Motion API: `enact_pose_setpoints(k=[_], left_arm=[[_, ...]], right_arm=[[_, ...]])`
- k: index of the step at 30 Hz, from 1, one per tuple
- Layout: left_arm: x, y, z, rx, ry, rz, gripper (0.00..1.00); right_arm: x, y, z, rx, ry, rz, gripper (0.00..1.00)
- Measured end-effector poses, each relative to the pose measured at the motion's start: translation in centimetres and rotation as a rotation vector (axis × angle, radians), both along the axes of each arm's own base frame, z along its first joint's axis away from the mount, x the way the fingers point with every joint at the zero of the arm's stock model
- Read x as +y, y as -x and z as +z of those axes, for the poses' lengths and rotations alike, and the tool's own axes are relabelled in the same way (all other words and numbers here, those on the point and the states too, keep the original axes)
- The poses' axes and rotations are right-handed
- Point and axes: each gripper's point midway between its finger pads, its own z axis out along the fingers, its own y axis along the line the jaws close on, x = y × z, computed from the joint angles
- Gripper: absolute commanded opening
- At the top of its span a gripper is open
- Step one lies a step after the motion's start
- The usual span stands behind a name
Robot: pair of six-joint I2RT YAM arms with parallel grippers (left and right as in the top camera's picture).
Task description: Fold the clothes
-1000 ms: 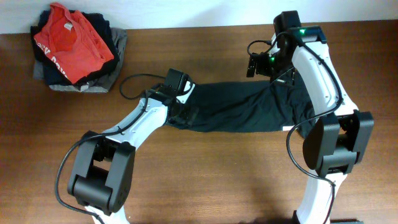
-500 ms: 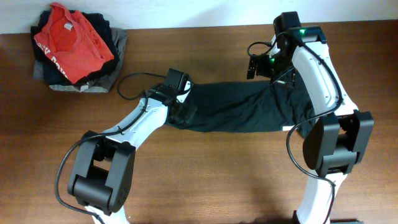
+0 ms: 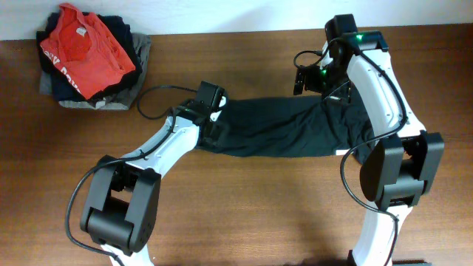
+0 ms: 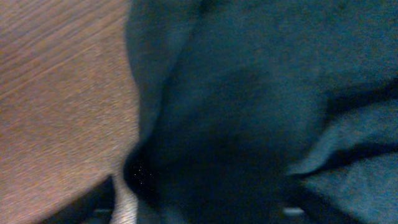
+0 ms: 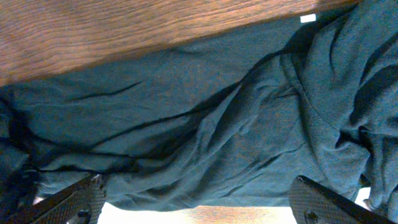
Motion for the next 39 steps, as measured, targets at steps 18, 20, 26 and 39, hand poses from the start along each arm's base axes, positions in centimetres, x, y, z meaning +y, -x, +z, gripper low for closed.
enact_pose_setpoints(k=[18,20,26,39], left_arm=[[2.6,-2.1,3.0,-0.116,-0.092,0.179,0.01],[4.0,-2.5,4.5,-0.173,-0.128,0.255,0.01],[8.6,-3.1,7.7,-0.259,-0.188,0.422,0.17],[12.8,-2.8,7.5,-0.236,-0.214,0.535,0.86]], right_arm=[[0.0,0.1,0.0,0.005,0.001,0.001,0.98],[0.0,0.2,0.0,0.008,0.002,0.003,0.99],[0.0,0.4,-0.1,0.015,0.003,0.003,0.99],[-0.1,0.7,-0.1,0.027,0.006,0.003,0.99]])
